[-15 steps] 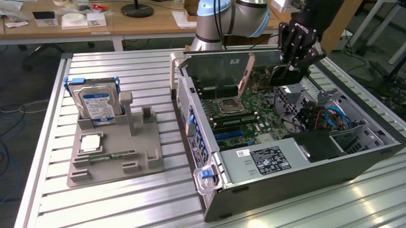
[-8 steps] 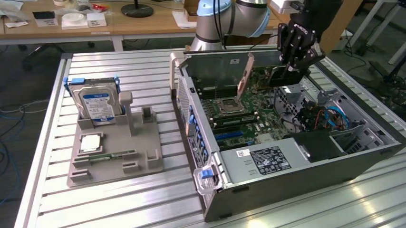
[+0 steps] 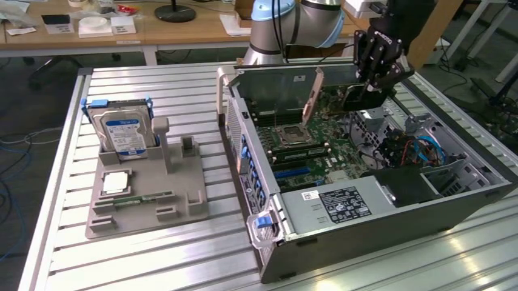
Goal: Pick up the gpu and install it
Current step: 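Insert the gpu into the slot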
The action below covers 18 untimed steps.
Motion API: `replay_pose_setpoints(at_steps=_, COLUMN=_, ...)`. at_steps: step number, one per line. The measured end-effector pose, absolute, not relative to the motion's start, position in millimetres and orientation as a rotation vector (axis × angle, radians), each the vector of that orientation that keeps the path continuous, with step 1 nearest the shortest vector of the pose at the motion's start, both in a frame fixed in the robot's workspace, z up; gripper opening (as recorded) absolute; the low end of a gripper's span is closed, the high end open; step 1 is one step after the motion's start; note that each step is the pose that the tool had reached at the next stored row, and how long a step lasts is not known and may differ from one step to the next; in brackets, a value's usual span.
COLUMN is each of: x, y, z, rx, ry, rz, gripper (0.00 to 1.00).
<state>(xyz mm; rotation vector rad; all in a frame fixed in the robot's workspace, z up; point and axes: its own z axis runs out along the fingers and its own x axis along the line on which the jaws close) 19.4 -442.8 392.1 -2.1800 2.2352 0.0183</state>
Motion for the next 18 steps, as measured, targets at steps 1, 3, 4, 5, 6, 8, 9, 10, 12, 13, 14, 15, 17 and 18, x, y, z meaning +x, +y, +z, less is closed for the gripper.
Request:
replay_pose_setpoints(at_steps=1, x=19.4, y=-442.9, z=392.1, rx=-2.18, ry=2.235, rz=0.018, gripper=0.27)
replay_pose_setpoints(at_steps=3, x=19.3, y=-442.9, z=391.9, rx=-2.18, ry=2.235, rz=0.018, gripper=0.27)
replay_pose_setpoints(at_steps=4, x=19.2, y=-442.8, z=391.7, rx=-2.18, ry=2.235, rz=0.018, gripper=0.27)
replay_pose_setpoints(at_steps=5, x=19.1, y=-442.9, z=391.7, rx=-2.18, ry=2.235, rz=0.018, gripper=0.27)
replay_pose_setpoints(at_steps=6, x=19.1, y=-442.9, z=391.7, rx=-2.18, ry=2.235, rz=0.018, gripper=0.27)
replay_pose_setpoints(at_steps=8, x=19.1, y=-442.9, z=391.6, rx=-2.18, ry=2.235, rz=0.018, gripper=0.27)
replay_pose_setpoints(at_steps=9, x=19.1, y=-442.8, z=391.6, rx=-2.18, ry=2.235, rz=0.018, gripper=0.27)
replay_pose_setpoints(at_steps=10, x=19.1, y=-442.8, z=391.5, rx=-2.18, ry=2.235, rz=0.018, gripper=0.27)
replay_pose_setpoints(at_steps=12, x=19.1, y=-442.8, z=390.9, rx=-2.18, ry=2.235, rz=0.019, gripper=0.27)
replay_pose_setpoints(at_steps=13, x=19.1, y=-442.8, z=390.9, rx=-2.18, ry=2.235, rz=0.018, gripper=0.27)
replay_pose_setpoints(at_steps=14, x=19.1, y=-442.8, z=390.9, rx=-2.18, ry=2.235, rz=0.018, gripper=0.27)
replay_pose_setpoints(at_steps=15, x=19.1, y=-442.8, z=390.9, rx=-2.18, ry=2.235, rz=0.018, gripper=0.27)
replay_pose_setpoints(at_steps=17, x=18.9, y=-442.9, z=390.8, rx=-2.18, ry=2.235, rz=0.018, gripper=0.27)
replay_pose_setpoints(at_steps=18, x=18.6, y=-442.8, z=390.4, rx=-2.179, ry=2.235, rz=0.018, gripper=0.27)
